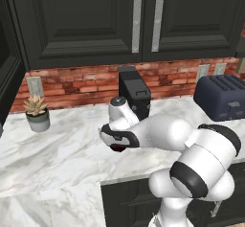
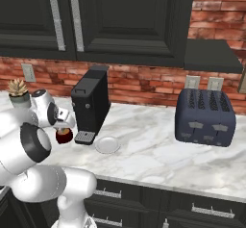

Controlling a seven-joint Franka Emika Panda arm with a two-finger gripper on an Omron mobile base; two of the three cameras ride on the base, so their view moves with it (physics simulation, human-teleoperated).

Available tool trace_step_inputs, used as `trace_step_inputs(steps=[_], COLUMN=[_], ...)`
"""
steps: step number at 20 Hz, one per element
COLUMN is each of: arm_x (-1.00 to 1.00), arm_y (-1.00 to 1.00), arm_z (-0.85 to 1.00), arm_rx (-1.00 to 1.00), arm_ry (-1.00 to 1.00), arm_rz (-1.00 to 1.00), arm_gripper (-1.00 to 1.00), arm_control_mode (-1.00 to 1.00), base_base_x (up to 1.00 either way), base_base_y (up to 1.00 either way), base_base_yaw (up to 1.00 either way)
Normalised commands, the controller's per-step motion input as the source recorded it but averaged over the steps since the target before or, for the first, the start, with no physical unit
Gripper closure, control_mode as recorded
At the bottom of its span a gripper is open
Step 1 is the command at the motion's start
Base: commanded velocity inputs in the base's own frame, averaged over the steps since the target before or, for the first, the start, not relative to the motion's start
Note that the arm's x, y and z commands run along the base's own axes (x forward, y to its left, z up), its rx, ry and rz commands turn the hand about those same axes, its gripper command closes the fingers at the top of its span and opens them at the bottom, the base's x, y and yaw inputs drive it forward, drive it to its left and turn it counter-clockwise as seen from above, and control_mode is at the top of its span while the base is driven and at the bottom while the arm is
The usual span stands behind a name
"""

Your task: Take a sugar cube from the saucer and place it inside the coffee. Then, grab milk from the fridge and place it next to the coffee on the counter to sweeten the coffee.

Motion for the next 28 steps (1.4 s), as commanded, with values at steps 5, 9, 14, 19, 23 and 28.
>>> trace_step_inputs(steps=[5,9,14,19,23,28], arm_x=[0.0,0.0,0.0,-0.01,-0.45,-0.77], arm_y=[0.0,0.01,0.0,0.0,0.06,0.0], arm_z=[-0.02,-0.04,0.0,0.03,0.5,0.8], arm_rx=[0.0,0.0,0.0,0.0,-0.07,-0.02], arm_ry=[0.0,0.0,0.0,-0.03,-0.19,-0.21], arm_rz=[0.0,0.0,0.0,0.0,0.0,0.0], arm_gripper=[1.0,-1.0,-1.0,-1.0,-1.0,-1.0], arm_control_mode=[-1.0,-1.0,-1.0,-1.0,-1.0,-1.0], base_base_x=[0.0,0.0,0.0,0.0,0.0,0.0], base_base_y=[0.0,0.0,0.0,0.0,0.0,0.0], base_base_yaw=[0.0,0.0,0.0,0.0,0.0,0.0])
